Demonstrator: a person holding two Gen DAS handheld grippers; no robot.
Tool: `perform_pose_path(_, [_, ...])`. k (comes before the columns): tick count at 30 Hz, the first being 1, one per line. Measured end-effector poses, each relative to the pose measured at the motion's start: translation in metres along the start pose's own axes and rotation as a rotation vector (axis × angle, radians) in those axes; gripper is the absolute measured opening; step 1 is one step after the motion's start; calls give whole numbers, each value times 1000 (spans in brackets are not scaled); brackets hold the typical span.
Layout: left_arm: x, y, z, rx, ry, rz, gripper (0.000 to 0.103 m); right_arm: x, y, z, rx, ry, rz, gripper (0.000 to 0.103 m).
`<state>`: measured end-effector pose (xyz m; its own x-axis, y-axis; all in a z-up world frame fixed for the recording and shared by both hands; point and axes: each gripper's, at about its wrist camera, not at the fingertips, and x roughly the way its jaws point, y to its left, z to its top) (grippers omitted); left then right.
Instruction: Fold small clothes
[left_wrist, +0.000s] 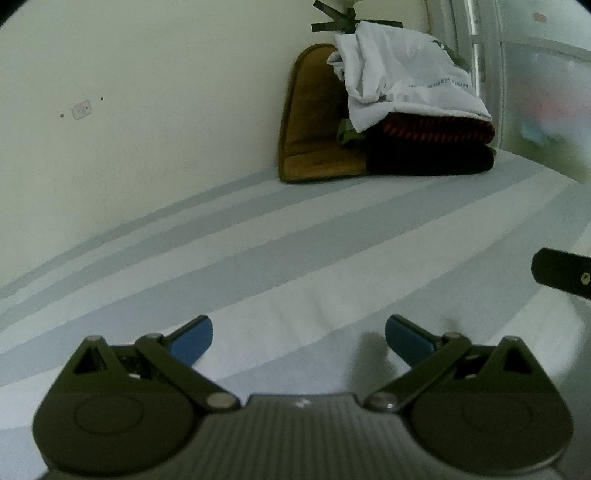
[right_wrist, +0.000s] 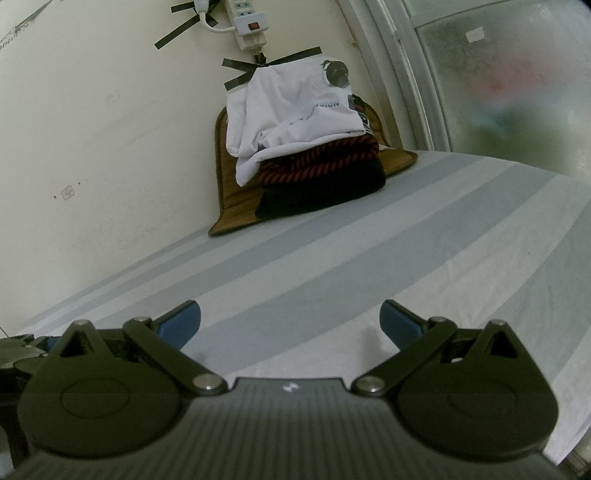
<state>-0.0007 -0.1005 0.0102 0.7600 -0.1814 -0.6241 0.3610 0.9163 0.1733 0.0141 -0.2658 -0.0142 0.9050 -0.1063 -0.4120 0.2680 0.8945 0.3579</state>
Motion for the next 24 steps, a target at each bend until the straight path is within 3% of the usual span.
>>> perform_pose_path(24, [-1,-3,0,23,-21,24,103,0,0,0,0,0,0,103])
